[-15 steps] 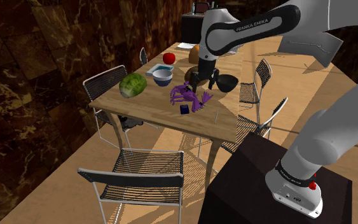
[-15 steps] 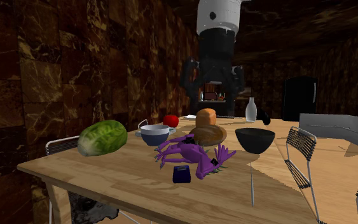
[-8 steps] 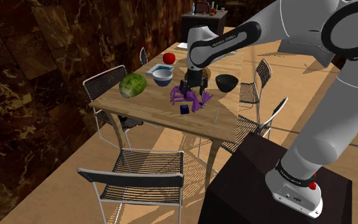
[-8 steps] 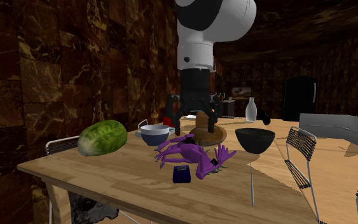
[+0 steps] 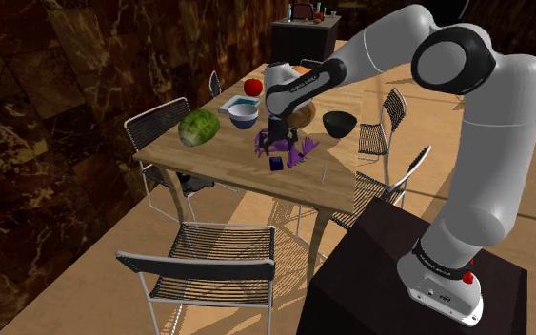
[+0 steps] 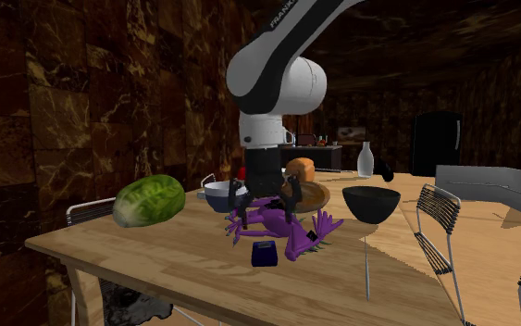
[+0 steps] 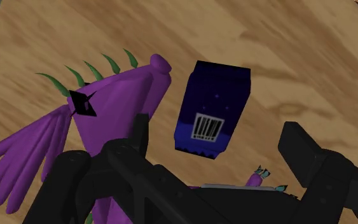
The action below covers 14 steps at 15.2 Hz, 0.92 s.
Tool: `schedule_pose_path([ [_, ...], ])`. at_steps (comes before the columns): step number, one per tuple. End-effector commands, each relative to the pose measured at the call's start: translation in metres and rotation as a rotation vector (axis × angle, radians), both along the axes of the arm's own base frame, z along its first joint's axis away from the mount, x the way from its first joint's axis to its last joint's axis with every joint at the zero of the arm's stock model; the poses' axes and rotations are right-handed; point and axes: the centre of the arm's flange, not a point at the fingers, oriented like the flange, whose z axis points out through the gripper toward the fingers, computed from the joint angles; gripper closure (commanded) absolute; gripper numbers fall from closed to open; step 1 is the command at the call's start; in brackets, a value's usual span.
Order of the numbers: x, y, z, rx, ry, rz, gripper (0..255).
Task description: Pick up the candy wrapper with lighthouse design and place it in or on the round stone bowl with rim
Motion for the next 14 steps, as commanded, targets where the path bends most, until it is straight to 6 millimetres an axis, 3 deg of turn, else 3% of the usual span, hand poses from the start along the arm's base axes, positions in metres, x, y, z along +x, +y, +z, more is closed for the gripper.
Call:
schedule_pose_path([
  [1,0.017,-0.004,-0.024,-0.01,0.012,-0.025,0],
  [2,0.025,-0.007,-0.034,-0.015,0.018,-0.037,0],
  [9,0.022,-0.009,-0.071,-0.015,0.018,-0.037,0],
  [14,0.022,-0.009,-0.074,-0.015,0.018,-0.037,0],
])
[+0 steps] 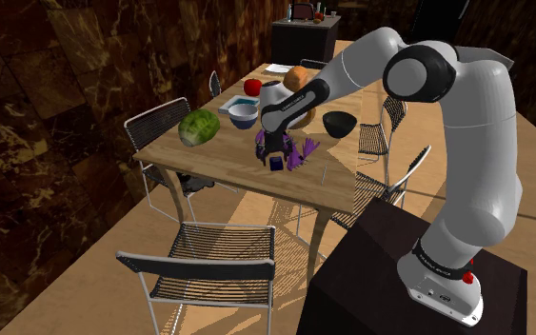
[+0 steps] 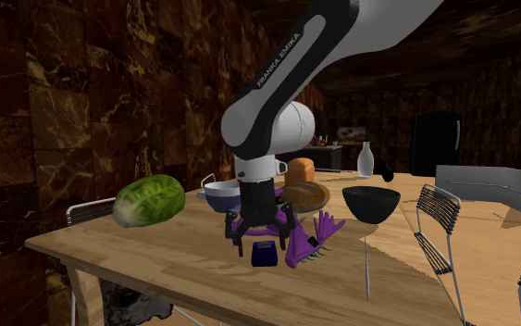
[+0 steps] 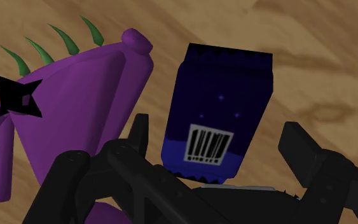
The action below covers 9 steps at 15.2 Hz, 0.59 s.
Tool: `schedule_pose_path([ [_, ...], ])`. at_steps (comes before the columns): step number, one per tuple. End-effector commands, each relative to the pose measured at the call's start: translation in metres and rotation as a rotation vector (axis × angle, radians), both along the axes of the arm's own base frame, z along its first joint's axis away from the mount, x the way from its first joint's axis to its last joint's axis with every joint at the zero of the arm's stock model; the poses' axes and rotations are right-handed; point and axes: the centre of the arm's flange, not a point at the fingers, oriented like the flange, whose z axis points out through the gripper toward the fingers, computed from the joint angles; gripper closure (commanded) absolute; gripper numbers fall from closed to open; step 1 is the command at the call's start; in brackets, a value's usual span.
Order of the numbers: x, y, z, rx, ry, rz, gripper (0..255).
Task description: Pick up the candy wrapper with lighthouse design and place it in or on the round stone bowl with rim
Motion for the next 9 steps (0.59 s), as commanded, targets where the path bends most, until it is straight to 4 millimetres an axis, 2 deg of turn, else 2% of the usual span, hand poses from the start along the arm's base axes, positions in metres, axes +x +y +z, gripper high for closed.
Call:
schedule_pose_path([
  [1,-0.0024,-0.0026,-0.005,0.0,0.013,-0.003,0],
  [4,-0.0024,-0.0026,-0.005,0.0,0.013,-0.003,0],
  [5,-0.0017,-0.0018,-0.0045,0.0,0.013,-0.003,255],
  [9,-0.0012,-0.0023,-0.0044,0.0,0.013,-0.003,255],
])
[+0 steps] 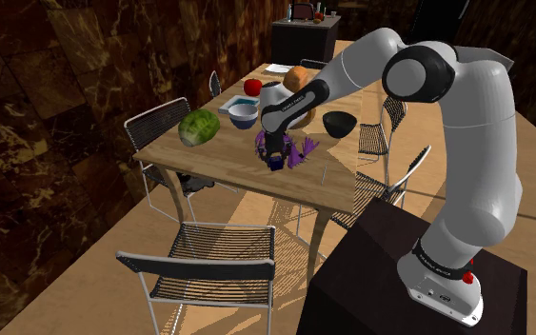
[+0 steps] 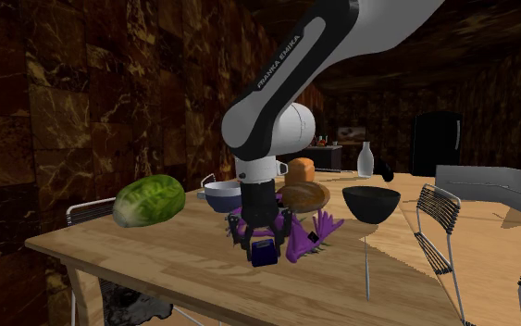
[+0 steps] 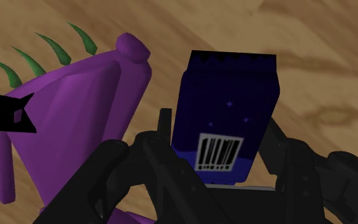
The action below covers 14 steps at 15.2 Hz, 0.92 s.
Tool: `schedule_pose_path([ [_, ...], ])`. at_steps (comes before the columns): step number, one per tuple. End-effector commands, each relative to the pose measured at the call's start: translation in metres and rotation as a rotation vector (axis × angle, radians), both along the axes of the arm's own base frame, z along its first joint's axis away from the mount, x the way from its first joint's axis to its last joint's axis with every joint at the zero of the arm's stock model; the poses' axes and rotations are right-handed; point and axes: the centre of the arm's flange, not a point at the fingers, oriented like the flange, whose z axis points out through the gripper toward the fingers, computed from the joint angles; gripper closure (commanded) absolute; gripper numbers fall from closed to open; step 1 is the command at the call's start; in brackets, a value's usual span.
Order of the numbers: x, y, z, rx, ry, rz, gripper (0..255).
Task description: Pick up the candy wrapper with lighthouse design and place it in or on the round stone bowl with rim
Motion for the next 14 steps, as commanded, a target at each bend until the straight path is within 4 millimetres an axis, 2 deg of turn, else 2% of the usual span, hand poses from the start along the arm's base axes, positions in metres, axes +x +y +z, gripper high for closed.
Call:
schedule_pose_path([
  [1,-0.001,0.0,-0.002,0.0,0.004,0.0,255],
  [5,-0.002,0.0,-0.002,0.0,0.004,0.0,255],
  [14,-0.002,0.0,0.045,0.0,0.004,0.0,255],
])
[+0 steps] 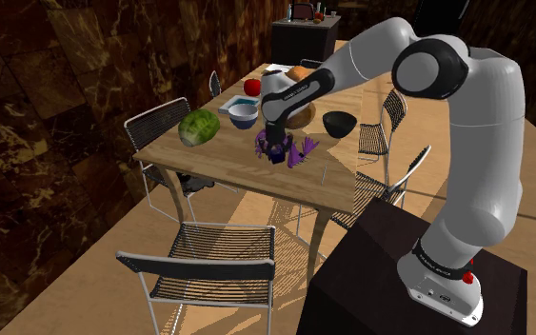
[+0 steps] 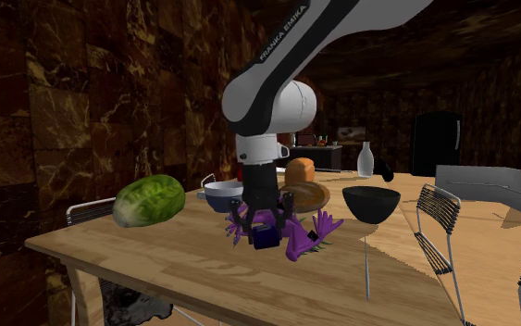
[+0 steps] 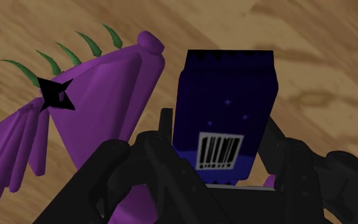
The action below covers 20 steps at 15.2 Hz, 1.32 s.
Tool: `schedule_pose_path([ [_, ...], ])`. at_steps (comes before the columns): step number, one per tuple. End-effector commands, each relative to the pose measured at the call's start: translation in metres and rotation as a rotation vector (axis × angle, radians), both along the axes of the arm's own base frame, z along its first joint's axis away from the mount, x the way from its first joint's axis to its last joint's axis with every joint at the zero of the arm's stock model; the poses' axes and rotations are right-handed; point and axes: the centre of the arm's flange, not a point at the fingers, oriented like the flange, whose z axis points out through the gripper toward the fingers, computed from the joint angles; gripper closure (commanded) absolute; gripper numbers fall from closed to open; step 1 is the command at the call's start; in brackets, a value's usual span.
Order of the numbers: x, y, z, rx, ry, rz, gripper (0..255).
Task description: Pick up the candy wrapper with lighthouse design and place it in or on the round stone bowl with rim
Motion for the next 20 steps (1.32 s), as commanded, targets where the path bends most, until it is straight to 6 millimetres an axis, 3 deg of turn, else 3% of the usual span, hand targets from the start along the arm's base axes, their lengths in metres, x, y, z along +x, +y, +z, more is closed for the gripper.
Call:
schedule_pose_path([
  [1,0.0,0.001,0.012,0.0,0.0,0.0,255],
  [20,0.0,0.001,0.112,0.0,0.0,0.0,255],
])
